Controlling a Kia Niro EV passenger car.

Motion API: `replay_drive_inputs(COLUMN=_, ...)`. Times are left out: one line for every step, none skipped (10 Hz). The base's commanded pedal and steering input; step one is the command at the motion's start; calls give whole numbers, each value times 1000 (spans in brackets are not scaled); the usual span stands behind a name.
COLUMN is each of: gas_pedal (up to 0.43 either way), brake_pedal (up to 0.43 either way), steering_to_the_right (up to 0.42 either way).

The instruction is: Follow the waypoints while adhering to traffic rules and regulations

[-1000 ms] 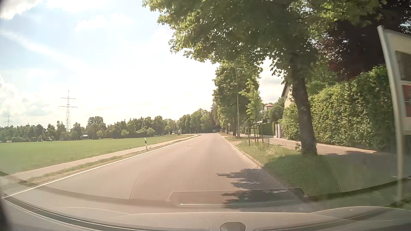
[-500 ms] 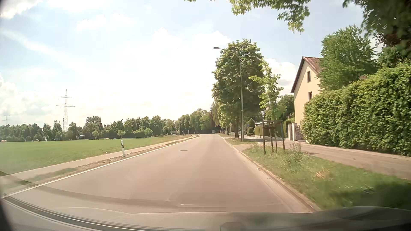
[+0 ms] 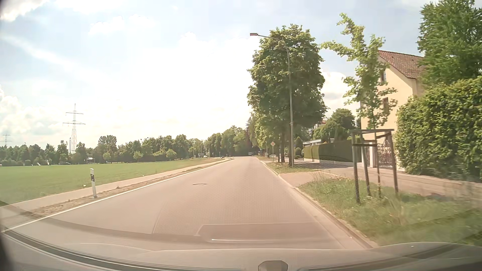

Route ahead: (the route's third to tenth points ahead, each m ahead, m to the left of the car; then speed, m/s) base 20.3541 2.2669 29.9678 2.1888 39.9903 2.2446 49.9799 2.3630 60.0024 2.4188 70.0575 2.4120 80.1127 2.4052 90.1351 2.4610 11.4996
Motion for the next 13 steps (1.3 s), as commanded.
replay_drive_inputs(gas_pedal=169, brake_pedal=0, steering_to_the_right=-3)
replay_drive_inputs(gas_pedal=169, brake_pedal=0, steering_to_the_right=-3)
replay_drive_inputs(gas_pedal=169, brake_pedal=0, steering_to_the_right=-3)
replay_drive_inputs(gas_pedal=169, brake_pedal=0, steering_to_the_right=-3)
replay_drive_inputs(gas_pedal=157, brake_pedal=0, steering_to_the_right=-3)
replay_drive_inputs(gas_pedal=157, brake_pedal=0, steering_to_the_right=-3)
replay_drive_inputs(gas_pedal=157, brake_pedal=0, steering_to_the_right=-3)
replay_drive_inputs(gas_pedal=157, brake_pedal=0, steering_to_the_right=-3)
replay_drive_inputs(gas_pedal=150, brake_pedal=0, steering_to_the_right=-3)
replay_drive_inputs(gas_pedal=150, brake_pedal=0, steering_to_the_right=-4)
replay_drive_inputs(gas_pedal=138, brake_pedal=0, steering_to_the_right=-4)
replay_drive_inputs(gas_pedal=138, brake_pedal=0, steering_to_the_right=-4)
replay_drive_inputs(gas_pedal=138, brake_pedal=0, steering_to_the_right=-4)
